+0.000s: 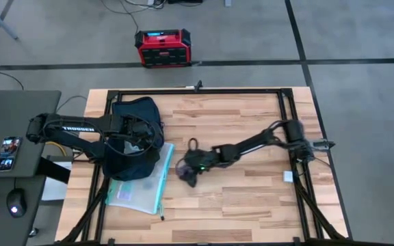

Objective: Unpack backpack
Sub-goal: Put the scented candle into the zip bag

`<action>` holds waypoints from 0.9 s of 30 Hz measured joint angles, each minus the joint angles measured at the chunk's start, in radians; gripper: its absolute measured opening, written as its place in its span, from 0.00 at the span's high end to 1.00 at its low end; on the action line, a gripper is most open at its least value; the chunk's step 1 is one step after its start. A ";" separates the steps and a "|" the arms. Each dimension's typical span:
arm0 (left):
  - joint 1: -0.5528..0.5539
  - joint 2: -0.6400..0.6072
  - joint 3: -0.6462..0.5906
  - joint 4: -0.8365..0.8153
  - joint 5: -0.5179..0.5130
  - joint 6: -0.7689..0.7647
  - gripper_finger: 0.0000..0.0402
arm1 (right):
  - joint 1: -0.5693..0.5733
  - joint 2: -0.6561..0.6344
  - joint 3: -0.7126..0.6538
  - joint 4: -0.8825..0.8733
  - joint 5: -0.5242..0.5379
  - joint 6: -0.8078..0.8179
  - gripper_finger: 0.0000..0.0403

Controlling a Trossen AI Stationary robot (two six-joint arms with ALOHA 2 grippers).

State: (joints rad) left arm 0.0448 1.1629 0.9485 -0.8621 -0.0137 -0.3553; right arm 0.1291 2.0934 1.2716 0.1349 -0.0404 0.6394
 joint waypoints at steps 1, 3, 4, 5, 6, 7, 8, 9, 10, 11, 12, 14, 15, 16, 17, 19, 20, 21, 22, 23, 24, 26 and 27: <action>0.000 0.000 0.000 0.000 0.000 0.000 0.69 | 0.000 0.030 0.047 -0.022 0.000 -0.035 0.30; 0.000 0.000 0.000 0.000 0.000 0.000 0.69 | -0.005 0.086 0.135 -0.075 0.000 -0.097 0.30; 0.000 0.000 0.000 0.000 0.000 0.000 0.69 | -0.009 0.111 0.175 -0.099 -0.001 -0.121 0.30; 0.000 0.000 0.000 0.000 0.000 0.000 0.69 | -0.012 0.137 0.213 -0.124 -0.004 -0.138 0.30; 0.000 0.000 0.000 0.000 0.000 0.000 0.69 | -0.017 0.161 0.249 -0.135 -0.010 -0.151 0.30; 0.000 0.000 0.000 0.002 0.000 0.000 0.69 | -0.024 0.182 0.284 -0.147 -0.016 -0.167 0.30; 0.000 0.000 0.000 0.005 0.000 0.000 0.69 | -0.029 0.201 0.314 -0.158 -0.021 -0.182 0.30; 0.000 0.000 0.000 0.007 0.002 -0.003 0.69 | -0.034 0.219 0.344 -0.162 -0.022 -0.197 0.30; 0.000 0.000 0.000 0.008 0.004 -0.007 0.69 | -0.038 0.233 0.370 -0.165 -0.023 -0.213 0.30; 0.000 0.000 0.000 0.004 0.009 -0.012 0.69 | -0.041 0.246 0.393 -0.172 -0.023 -0.230 0.30; 0.000 -0.001 0.000 0.002 0.029 -0.017 0.69 | -0.045 0.257 0.418 -0.175 -0.027 -0.247 0.30; 0.000 -0.023 0.000 0.002 0.094 -0.027 0.69 | -0.054 0.280 0.463 -0.173 -0.041 -0.262 0.30; -0.001 -0.038 0.002 0.004 0.120 -0.038 0.69 | -0.057 0.289 0.485 -0.172 -0.043 -0.264 0.30; -0.006 -0.054 0.008 0.006 0.136 -0.053 0.69 | -0.062 0.300 0.502 -0.170 -0.054 -0.265 0.30; -0.011 -0.076 0.010 0.013 0.139 -0.069 0.69 | -0.066 0.310 0.518 -0.159 -0.066 -0.264 0.30; -0.024 -0.116 0.010 0.004 0.139 -0.100 0.69 | -0.073 0.332 0.539 -0.131 -0.074 -0.264 0.30; -0.032 -0.139 0.010 0.002 0.138 -0.110 0.69 | -0.074 0.341 0.549 -0.108 -0.076 -0.264 0.30; -0.039 -0.164 0.010 -0.009 0.136 -0.119 0.69 | -0.074 0.352 0.558 -0.085 -0.075 -0.264 0.30; -0.047 -0.189 0.010 -0.021 0.125 -0.129 0.69 | -0.075 0.363 0.569 -0.067 -0.075 -0.263 0.30; -0.053 -0.214 0.010 -0.026 0.110 -0.140 0.69 | -0.074 0.375 0.583 -0.040 -0.076 -0.259 0.30; -0.059 -0.241 0.010 -0.037 0.089 -0.151 0.69 | -0.073 0.385 0.594 -0.017 -0.076 -0.249 0.30; -0.068 -0.284 0.010 -0.073 0.037 -0.182 0.69 | -0.071 0.419 0.618 0.014 -0.077 -0.224 0.30; -0.070 -0.305 0.010 -0.081 0.014 -0.194 0.69 | -0.071 0.433 0.629 0.038 -0.079 -0.215 0.30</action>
State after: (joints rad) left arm -0.0250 0.8578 0.9588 -0.9433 0.0002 -0.5498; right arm 0.0582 2.5267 1.9010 0.1733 -0.1196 0.4243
